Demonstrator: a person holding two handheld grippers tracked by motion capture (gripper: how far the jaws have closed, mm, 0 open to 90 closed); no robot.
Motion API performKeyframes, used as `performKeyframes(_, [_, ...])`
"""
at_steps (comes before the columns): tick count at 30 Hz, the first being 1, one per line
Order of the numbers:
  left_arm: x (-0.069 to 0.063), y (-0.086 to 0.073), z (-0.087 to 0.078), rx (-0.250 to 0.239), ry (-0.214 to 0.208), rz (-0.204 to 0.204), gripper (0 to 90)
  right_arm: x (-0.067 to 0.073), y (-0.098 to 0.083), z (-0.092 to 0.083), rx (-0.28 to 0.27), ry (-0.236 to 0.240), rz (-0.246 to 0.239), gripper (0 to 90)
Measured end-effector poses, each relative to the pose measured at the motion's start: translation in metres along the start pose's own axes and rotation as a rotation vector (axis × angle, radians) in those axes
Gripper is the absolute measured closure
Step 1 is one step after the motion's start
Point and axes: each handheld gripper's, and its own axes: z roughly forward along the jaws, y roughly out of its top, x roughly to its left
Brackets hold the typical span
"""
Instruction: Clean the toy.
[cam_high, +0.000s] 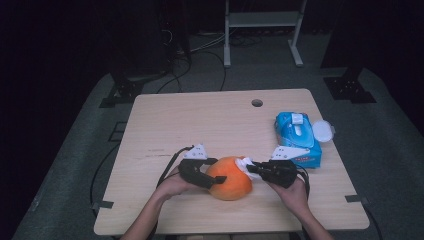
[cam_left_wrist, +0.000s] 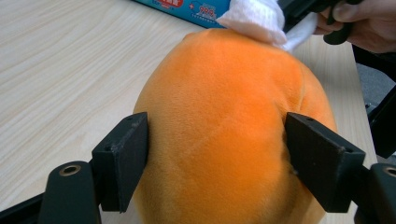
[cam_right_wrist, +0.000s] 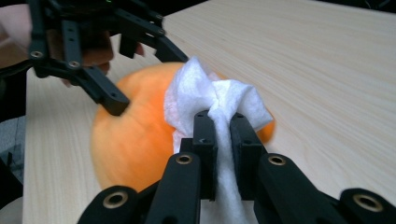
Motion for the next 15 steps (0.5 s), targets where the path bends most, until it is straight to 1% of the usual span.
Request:
performKeyframes(3, [0.0, 0.0, 0.0, -0.003, -0.002, 0.004, 23.6, -0.005, -0.004, 0.0, 0.004, 0.007, 0.027, 81.9])
performKeyframes(6, [-0.002, 0.0, 0.0, 0.002, -0.008, 0.015, 23.6, -0.004, -0.002, -0.001, -0.002, 0.014, 0.032, 81.8])
performKeyframes(8, [-0.004, 0.001, 0.0, 0.005, -0.013, 0.029, 23.6, -0.002, 0.001, -0.001, -0.014, 0.019, 0.022, 81.9])
performKeyframes(10, [-0.007, 0.002, 0.001, 0.008, -0.03, 0.044, 23.6, 0.0, 0.006, 0.0, -0.037, 0.028, 0.014, 81.8])
performKeyframes(11, [-0.01, 0.003, 0.001, 0.014, -0.038, 0.062, 23.6, 0.001, 0.008, 0.0, -0.044, 0.032, 0.013, 81.9])
performKeyframes(13, [-0.012, 0.004, 0.001, 0.022, -0.037, 0.074, 23.5, 0.003, 0.011, 0.002, -0.046, 0.042, 0.0, 81.9])
performKeyframes(14, [-0.011, 0.005, 0.001, 0.022, -0.041, 0.075, 23.3, 0.004, 0.011, 0.003, -0.041, 0.042, -0.007, 81.9])
performKeyframes(15, [-0.011, 0.005, -0.001, 0.014, -0.058, 0.062, 22.5, 0.006, 0.01, 0.003, -0.033, 0.044, -0.011, 81.9])
